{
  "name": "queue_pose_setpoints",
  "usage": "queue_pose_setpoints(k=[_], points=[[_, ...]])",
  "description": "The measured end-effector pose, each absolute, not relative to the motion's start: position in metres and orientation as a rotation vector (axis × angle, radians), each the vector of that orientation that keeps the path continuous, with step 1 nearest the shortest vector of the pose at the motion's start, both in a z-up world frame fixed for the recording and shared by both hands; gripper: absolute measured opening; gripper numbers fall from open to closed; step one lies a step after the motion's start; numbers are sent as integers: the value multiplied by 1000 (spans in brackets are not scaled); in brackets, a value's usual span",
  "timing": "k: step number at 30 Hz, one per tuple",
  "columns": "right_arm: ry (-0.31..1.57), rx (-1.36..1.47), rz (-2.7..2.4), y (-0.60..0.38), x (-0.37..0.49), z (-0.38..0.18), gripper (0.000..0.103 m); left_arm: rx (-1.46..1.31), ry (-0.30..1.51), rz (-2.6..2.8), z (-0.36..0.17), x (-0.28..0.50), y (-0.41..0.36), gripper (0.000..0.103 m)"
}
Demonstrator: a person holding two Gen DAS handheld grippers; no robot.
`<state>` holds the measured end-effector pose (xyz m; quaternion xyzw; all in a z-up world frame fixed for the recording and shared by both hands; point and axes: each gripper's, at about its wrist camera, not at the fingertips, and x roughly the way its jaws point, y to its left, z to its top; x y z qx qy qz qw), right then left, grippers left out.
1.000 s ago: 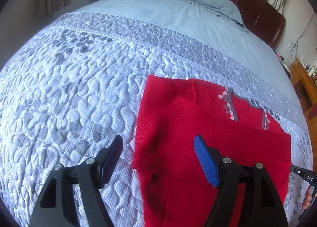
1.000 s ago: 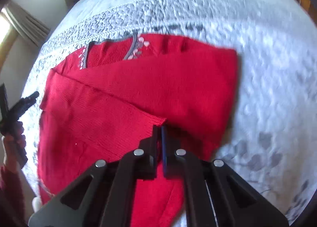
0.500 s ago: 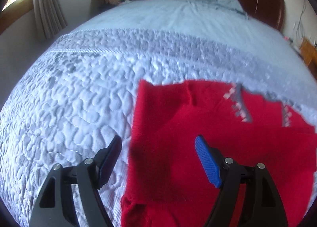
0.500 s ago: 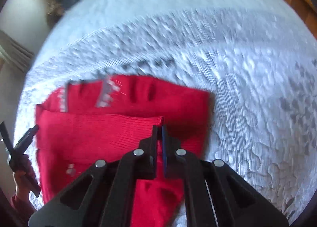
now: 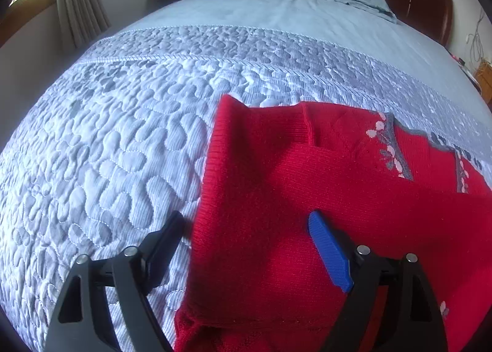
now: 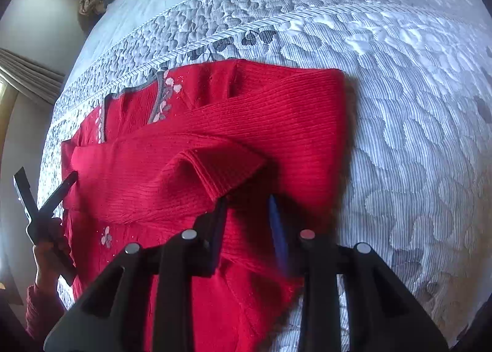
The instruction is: Fold small clothes
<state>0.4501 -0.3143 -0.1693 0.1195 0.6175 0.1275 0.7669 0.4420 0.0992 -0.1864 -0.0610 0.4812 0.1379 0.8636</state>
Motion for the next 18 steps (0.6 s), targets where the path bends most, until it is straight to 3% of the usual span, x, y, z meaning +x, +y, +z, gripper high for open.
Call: queue_pose_setpoints(k=[2, 9, 13, 18], points=[[1341, 283, 307, -314, 452, -167, 2, -134, 1010, 285, -187, 442, 101, 85], [1260, 321, 331, -332, 429, -134, 2, -120, 1017, 269, -188, 442, 101, 85], [1343, 352, 313, -343, 414, -152, 2, -105, 1028, 254, -188, 442, 100, 85], [1307, 361, 278, -351, 406, -157, 6, -103, 1080, 216, -175, 434, 100, 84]])
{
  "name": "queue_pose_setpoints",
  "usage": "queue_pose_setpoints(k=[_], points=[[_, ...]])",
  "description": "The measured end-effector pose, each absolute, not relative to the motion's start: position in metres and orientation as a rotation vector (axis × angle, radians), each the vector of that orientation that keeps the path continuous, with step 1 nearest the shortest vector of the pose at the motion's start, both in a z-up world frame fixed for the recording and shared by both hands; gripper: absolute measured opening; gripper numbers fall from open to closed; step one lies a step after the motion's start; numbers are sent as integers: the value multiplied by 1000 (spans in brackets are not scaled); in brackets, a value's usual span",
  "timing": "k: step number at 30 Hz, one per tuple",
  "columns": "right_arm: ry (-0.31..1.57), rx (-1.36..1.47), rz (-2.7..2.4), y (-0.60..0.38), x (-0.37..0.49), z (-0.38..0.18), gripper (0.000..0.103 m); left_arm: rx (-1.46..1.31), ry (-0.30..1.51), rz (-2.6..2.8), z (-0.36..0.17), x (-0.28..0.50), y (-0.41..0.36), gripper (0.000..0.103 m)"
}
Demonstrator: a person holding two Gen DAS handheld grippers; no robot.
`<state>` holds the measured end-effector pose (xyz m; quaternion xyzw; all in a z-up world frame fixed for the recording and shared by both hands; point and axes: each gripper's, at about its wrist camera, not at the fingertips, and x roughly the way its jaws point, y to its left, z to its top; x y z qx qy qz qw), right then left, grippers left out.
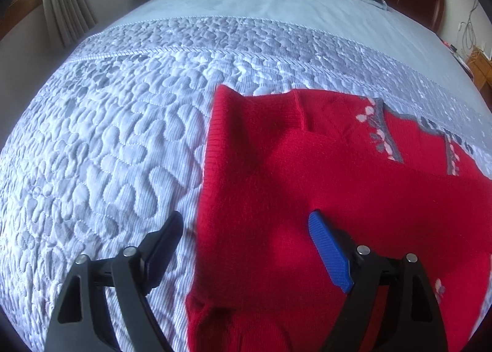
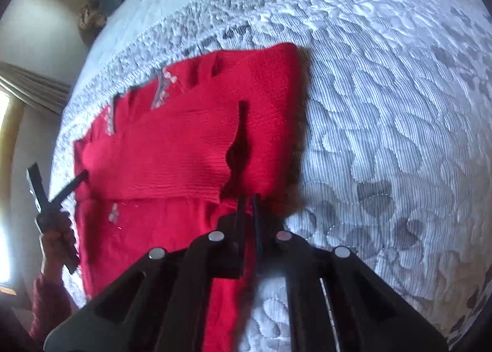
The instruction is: Fold small clothes
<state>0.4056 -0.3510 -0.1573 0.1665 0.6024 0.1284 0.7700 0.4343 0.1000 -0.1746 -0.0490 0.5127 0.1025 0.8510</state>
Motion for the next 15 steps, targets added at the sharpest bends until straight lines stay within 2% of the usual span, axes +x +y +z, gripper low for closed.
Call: queue_pose_setpoints(k=[6, 9, 11, 13, 15], points=[[1245, 330, 325, -329, 414, -149, 8, 57, 1066, 200, -182, 430, 77, 84], [1368, 242, 236, -317, 422, -179, 7, -2, 1080, 201, -190, 433, 85, 89], [1366, 283, 224, -319, 424, -185, 6, -85, 1106, 194, -191, 433, 97, 91], [1347, 361, 213, -327, 419, -175, 11, -137, 1134, 184, -184, 428, 103, 89], [1303, 325, 216, -328, 403, -156, 21, -190, 1150, 159, -168, 411, 109, 88]])
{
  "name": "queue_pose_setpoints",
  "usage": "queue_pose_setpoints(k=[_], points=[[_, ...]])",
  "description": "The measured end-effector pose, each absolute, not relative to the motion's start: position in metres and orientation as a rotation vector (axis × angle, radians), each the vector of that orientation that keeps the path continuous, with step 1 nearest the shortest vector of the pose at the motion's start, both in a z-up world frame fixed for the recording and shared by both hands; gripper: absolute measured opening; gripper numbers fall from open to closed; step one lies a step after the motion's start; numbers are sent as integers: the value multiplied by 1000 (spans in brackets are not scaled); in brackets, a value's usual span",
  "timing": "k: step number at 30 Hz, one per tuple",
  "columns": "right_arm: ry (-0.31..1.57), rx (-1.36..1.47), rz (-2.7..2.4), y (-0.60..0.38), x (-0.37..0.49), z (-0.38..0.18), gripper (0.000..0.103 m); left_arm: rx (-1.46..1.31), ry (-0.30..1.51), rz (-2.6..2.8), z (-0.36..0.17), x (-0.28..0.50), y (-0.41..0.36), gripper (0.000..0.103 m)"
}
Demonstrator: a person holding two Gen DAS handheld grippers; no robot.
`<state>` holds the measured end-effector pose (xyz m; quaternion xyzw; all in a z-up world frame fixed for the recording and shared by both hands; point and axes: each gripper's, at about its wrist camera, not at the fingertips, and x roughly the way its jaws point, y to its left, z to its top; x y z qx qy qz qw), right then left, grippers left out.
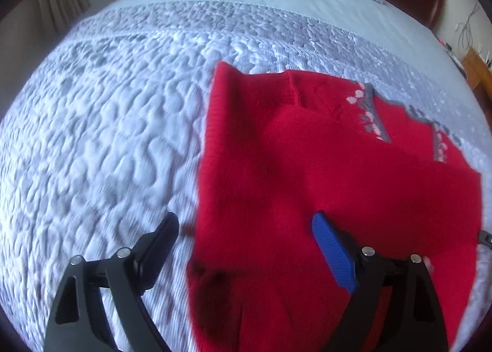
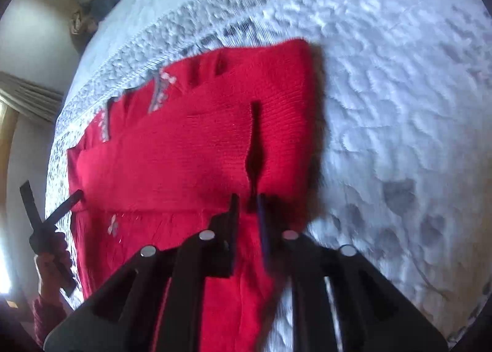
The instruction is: Fold small clothes
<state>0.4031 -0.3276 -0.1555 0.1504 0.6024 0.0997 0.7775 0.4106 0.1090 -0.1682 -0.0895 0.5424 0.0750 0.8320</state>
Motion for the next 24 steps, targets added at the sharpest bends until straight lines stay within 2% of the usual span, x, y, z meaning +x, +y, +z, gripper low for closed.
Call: queue_pose_setpoints(k=[1, 2, 6, 12, 14, 19, 21, 23, 24], points=[[1289, 294, 218, -328, 392, -146, 27, -203, 1148, 141, -160, 398, 111, 89], [1280, 270, 225, -327, 378, -137, 29, -212, 1146, 110, -150, 377, 114, 89], [1304, 213, 310, -329, 289, -116, 34, -146, 1185, 49, -135, 292, 122, 90], [1401, 186, 388, -326, 161, -126, 41, -194, 1286, -17, -141, 170, 131, 90], [1417, 159, 379, -318, 136, -131, 46, -202, 1298, -51, -143, 147, 125, 90], [1451, 163, 389, -305, 94, -152, 46, -108, 1282, -43, -153, 115, 103, 91], [1431, 142, 377, -298, 95, -156, 52, -71, 1277, -25, -155, 113, 97, 90], [1421, 136, 362, -293, 94, -155, 48, -69, 1287, -26, -155, 110, 93, 87], [1413, 146, 369, -290, 93, -153, 48, -90, 1296, -43, -152, 108, 92, 76]])
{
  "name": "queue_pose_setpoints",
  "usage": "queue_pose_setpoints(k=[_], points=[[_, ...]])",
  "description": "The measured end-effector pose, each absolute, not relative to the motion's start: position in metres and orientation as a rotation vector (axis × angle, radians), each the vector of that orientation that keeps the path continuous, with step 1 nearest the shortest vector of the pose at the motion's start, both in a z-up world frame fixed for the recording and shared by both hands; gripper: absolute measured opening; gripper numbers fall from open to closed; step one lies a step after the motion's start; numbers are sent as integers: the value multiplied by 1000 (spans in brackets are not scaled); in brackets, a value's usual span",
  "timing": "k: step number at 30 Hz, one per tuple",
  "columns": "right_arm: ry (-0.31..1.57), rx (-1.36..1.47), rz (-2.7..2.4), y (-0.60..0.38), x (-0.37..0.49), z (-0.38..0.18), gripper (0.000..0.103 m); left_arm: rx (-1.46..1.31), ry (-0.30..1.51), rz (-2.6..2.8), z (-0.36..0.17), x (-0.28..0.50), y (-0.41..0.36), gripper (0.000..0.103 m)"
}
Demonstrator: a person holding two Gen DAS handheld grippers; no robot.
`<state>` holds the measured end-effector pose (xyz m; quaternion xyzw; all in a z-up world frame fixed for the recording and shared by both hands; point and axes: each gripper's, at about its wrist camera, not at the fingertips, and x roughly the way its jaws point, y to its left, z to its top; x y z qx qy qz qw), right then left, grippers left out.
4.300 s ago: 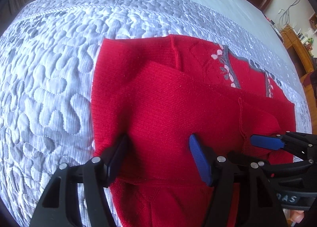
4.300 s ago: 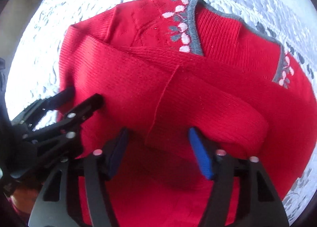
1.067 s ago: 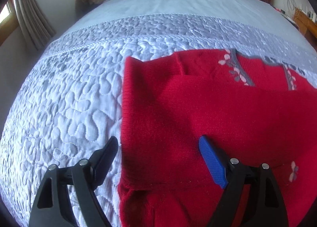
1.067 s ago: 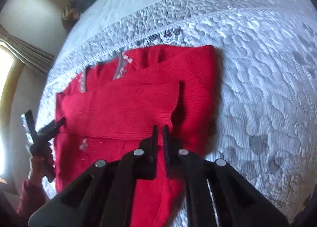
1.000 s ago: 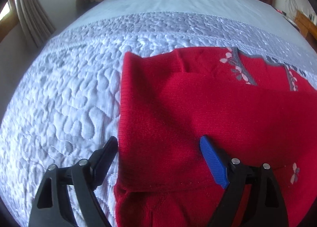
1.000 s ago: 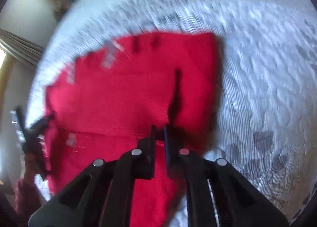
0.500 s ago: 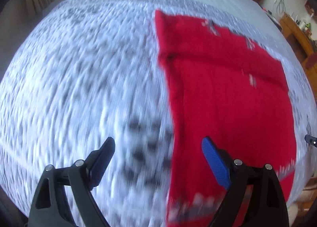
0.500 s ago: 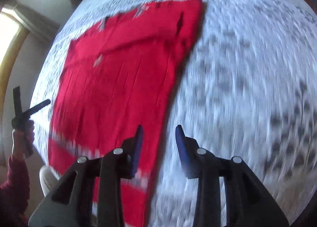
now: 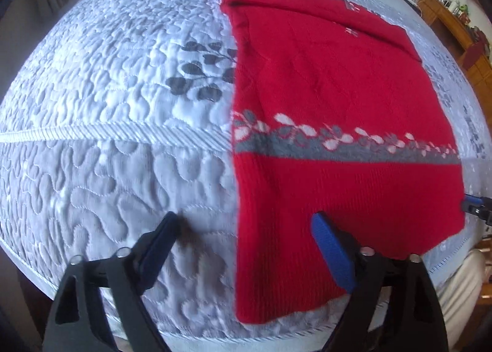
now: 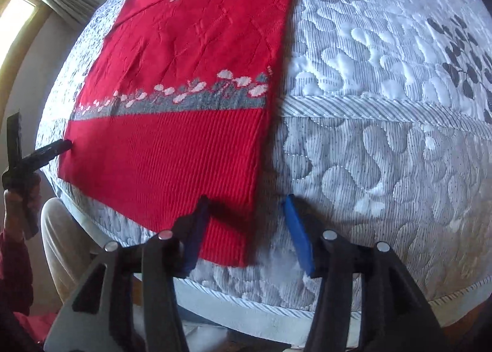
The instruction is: Fold small clothes
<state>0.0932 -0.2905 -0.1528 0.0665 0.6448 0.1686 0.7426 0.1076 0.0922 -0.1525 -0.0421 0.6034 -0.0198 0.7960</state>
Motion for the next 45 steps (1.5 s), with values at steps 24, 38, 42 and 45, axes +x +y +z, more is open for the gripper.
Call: queue_pose_setpoints(k=[24, 38, 42, 45], points=[[1280, 462, 570, -309, 120, -92, 7, -555, 1198, -211, -92, 127, 139, 7], [1244, 545, 456, -325, 357, -63, 7, -640, 1037, -110, -73, 364, 156, 7], [1271, 523, 386, -318, 436, -74, 8, -592, 1047, -88, -82, 437, 147, 7], [1314, 535, 282, -320, 487, -102, 36, -562, 1110, 3, -114, 492, 148, 28]])
